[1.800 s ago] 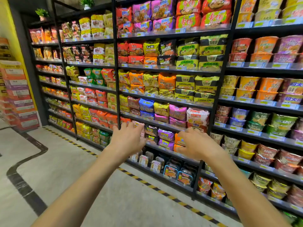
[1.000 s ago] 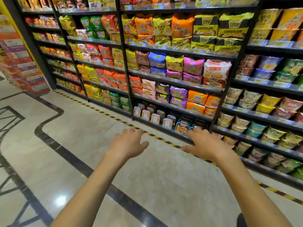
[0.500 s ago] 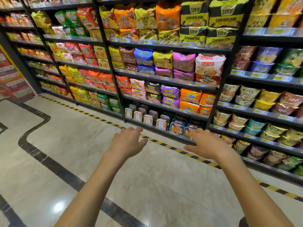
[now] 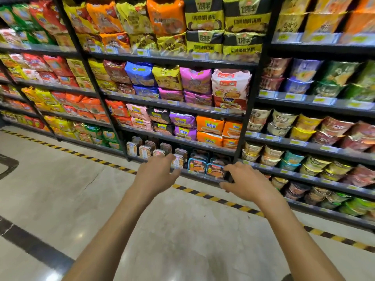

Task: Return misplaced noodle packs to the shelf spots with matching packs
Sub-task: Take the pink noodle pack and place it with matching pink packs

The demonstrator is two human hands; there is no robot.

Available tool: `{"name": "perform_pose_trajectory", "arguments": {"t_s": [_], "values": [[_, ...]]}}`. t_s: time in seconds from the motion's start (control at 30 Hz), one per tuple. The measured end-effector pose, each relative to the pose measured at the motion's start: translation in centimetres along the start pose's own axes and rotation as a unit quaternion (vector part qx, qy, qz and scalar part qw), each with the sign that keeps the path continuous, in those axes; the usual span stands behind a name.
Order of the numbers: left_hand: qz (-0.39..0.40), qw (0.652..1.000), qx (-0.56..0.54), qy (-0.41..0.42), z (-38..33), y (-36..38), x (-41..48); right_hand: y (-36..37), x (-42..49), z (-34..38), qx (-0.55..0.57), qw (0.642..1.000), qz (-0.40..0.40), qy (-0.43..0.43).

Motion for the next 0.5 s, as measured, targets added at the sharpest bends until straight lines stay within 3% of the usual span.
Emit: {"name": "perform_pose_trajectory", "arguments": {"t_s": [0.5], "values": [[-0.027,0.989,-0.107,0.1,-4.1,-0.1,23.6,-5.4,16.6,-9.3,0.03,0.996,-0.035,0.078]]}}
Point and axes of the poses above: each hand's wrist, its own x-axis towards the middle knuckle, its own y-axis out of the palm, z = x × y, the point moved 2 cm from there along x, towards the middle knuckle, and after that the axes turned 8 degrees about -y, right-handed, at the moved point
